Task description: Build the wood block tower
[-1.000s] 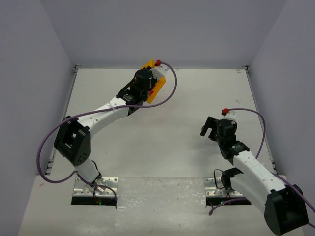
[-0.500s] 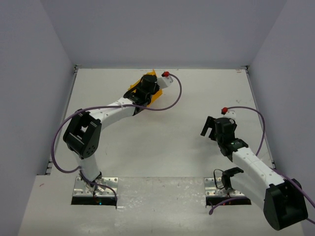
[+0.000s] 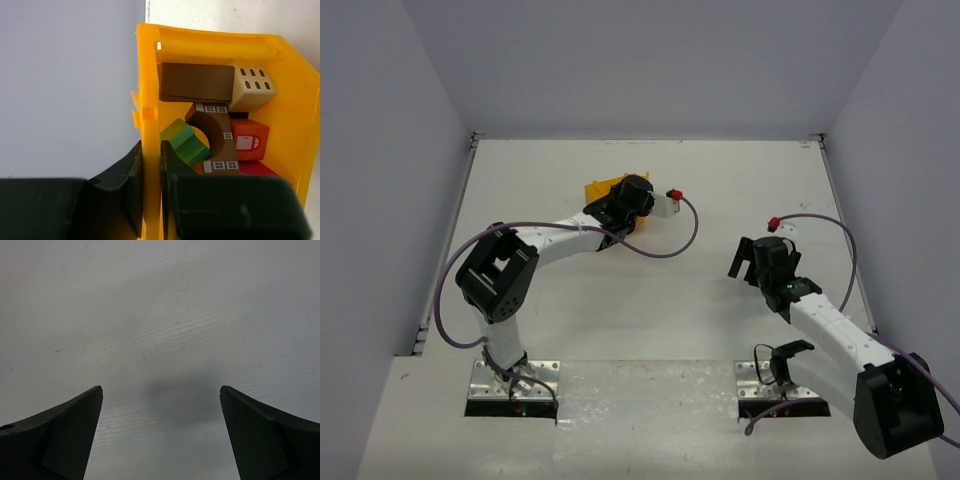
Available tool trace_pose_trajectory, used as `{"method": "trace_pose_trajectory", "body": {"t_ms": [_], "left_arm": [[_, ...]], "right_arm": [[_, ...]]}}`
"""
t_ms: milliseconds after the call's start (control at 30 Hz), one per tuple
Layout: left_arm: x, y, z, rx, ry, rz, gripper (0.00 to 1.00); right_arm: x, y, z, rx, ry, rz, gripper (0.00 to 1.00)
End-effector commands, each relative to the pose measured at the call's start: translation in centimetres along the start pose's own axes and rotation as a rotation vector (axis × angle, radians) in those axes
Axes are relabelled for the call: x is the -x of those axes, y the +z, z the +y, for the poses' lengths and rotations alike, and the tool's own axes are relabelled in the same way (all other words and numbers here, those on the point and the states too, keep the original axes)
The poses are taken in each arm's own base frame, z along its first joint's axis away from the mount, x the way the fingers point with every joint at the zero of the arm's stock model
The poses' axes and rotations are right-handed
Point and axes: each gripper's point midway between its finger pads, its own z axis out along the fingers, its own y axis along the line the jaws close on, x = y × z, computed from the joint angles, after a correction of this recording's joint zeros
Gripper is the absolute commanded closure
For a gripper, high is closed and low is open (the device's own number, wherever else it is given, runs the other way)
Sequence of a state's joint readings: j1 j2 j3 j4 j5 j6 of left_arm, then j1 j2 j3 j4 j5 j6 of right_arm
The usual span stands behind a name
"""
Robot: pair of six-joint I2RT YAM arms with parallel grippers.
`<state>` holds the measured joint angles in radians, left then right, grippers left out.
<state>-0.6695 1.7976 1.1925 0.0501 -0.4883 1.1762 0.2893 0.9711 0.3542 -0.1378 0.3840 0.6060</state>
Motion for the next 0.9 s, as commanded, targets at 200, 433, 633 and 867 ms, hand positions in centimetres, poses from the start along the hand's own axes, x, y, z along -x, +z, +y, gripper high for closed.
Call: {"method": "trace_pose_trajectory", "body": {"t_ms": [200, 433, 633, 867], "left_arm": [[-0.5, -1.3, 1.0, 0.064, 0.206, 0.071, 1.0], [-2.1, -1.9, -0.1, 0.057, 0.369, 0.197, 1.0], [-2.5, -2.3, 0.7, 0.091, 0.433, 0.274, 1.0], [-3.2, -2.7, 0.2, 0.083, 0.54, 0.351, 1.0]], "right_arm": [[2.2, 0.1, 0.6, -0.007, 0.013, -0.032, 0.01], [2.2, 0.1, 0.6, -0.01, 0.008, -0.028, 0.01], [2.2, 0.2, 0.6, -0.012, 0.008, -0.028, 0.01], [2.0, 0.3, 0.6, -0.015, 0.0, -0.018, 0.01]]}}
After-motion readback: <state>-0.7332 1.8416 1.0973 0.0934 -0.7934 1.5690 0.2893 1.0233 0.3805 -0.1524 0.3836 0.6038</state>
